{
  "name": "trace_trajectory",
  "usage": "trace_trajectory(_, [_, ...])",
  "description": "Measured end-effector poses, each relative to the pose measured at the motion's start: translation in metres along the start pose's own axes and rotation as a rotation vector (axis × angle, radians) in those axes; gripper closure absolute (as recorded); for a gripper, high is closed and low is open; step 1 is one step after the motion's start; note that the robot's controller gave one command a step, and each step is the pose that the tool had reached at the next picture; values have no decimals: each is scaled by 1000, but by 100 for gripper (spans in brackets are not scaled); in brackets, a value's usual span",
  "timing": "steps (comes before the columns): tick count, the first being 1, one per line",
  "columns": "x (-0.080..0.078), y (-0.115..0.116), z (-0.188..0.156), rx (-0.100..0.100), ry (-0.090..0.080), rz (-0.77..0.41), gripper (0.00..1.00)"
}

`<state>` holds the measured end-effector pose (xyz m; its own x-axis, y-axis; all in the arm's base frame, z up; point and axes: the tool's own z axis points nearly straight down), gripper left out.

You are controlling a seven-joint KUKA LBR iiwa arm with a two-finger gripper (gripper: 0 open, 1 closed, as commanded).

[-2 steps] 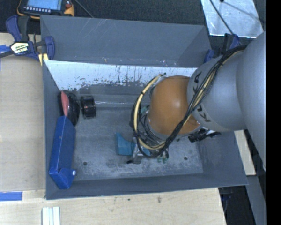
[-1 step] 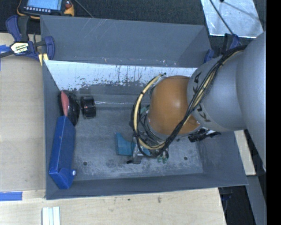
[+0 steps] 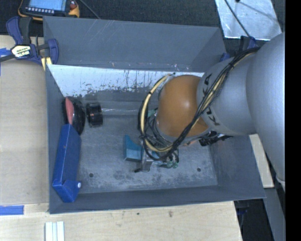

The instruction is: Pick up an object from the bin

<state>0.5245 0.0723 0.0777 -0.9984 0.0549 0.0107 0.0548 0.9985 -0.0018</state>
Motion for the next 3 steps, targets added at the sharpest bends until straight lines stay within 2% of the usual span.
trace_trajectory(1, [-13, -8, 5, -7, -4, -10, 100])
trace_trajectory(2, [-13, -8, 5, -7, -4, -10, 100])
trace_trajectory(3, [25, 19, -160, -2, -13, -49, 100])
